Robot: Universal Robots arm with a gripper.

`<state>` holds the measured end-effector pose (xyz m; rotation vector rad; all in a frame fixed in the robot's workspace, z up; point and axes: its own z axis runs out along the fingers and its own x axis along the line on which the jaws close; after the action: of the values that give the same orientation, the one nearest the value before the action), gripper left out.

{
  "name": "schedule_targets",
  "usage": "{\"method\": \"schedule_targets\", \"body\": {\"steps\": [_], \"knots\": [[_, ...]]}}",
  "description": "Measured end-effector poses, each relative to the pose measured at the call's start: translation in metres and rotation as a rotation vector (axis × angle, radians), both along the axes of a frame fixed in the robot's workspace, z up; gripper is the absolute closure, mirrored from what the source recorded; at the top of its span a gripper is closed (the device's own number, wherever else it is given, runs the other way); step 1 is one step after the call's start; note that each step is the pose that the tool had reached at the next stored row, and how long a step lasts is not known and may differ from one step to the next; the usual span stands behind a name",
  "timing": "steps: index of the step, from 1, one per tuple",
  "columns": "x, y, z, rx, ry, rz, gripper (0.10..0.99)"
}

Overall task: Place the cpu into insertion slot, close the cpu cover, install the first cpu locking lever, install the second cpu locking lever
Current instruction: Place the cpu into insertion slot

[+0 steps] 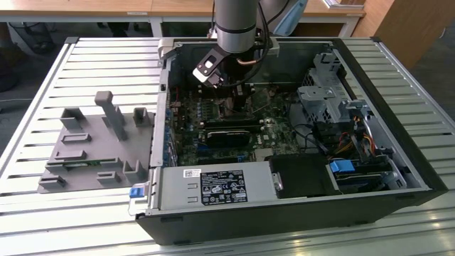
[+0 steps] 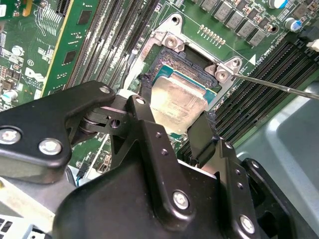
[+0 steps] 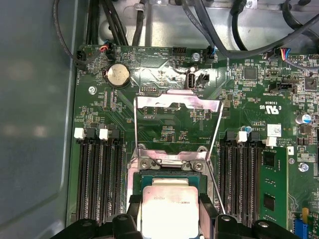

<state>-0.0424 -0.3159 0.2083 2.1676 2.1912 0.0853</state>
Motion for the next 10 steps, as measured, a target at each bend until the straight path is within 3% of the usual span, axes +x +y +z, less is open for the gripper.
{"method": "schedule_targets", "body": {"steps": [10], "knots": [[-0.0010, 0.0000, -0.0069, 0.000, -0.0001, -0.016, 0.549]]}}
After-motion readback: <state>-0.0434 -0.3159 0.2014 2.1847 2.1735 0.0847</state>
